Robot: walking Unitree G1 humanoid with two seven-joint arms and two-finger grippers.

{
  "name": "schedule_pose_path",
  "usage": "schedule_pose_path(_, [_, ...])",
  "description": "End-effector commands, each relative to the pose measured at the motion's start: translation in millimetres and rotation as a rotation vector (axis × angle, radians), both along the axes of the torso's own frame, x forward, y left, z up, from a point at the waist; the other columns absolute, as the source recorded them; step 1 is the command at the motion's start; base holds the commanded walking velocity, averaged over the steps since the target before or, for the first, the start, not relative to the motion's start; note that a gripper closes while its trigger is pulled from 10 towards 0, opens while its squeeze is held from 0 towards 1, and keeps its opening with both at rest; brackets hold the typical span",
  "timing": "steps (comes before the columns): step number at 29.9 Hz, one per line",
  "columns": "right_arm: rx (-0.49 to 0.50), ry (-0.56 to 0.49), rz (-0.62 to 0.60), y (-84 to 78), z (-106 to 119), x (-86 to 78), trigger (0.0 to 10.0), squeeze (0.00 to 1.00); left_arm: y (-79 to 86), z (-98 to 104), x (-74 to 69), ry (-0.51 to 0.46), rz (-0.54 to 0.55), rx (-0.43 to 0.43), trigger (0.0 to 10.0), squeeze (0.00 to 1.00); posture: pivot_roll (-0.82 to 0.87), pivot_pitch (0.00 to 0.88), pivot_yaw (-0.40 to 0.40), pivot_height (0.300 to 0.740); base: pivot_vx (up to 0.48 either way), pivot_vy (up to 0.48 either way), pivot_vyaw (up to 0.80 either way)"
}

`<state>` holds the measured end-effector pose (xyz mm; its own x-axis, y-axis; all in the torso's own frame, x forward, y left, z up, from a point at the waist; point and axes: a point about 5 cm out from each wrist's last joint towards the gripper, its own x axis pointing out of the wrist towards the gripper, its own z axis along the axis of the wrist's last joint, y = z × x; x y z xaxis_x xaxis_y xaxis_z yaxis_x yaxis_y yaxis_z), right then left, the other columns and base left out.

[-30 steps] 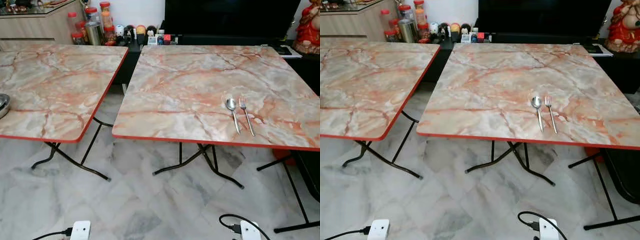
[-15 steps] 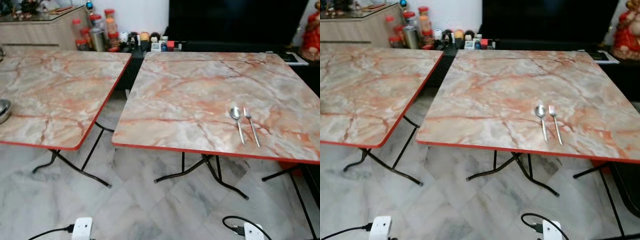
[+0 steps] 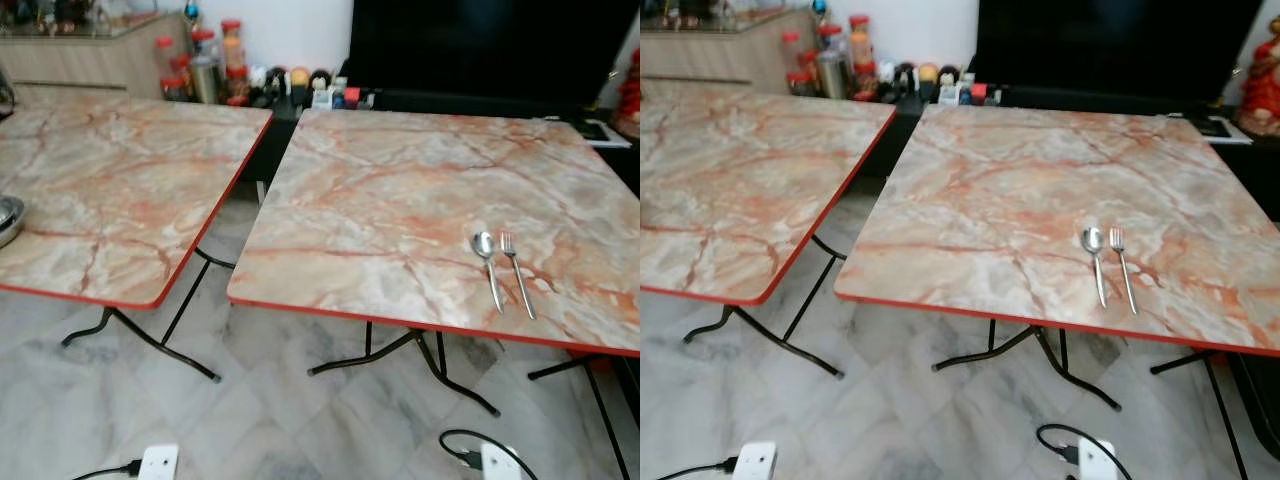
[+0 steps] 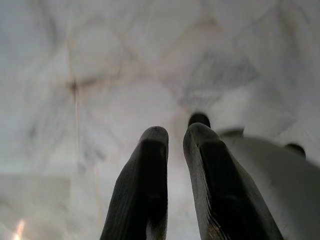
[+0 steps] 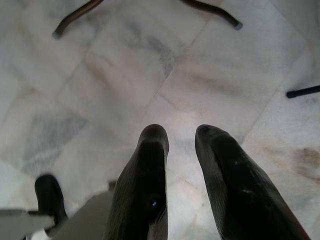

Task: Setting the table

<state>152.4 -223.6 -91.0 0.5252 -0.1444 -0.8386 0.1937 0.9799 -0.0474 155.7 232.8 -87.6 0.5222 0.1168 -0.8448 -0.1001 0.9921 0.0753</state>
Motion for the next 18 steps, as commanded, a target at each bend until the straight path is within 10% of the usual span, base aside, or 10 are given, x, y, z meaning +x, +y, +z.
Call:
schedule_pose_path(1, [-0.015, 0.023, -0.02, -8.9, -1.6, -9.5, 10.0, 0.0, -4.7, 1.1, 5.3, -0.013, -0.007, -0.01, 10.0, 0.0, -0.03, 0.0, -0.01, 0.74, 0.3, 0.0, 0.0])
schedule_pose_path(18, [-0.015, 0.02, -0.012, -7.7, -1.6, -9.0, 10.0, 0.0, -4.1, 1.3, 5.4, -0.015, -0.012, -0.011, 10.0, 0.0, -0.03, 0.0, -0.007, 0.74, 0.197, 0.0, 0.0])
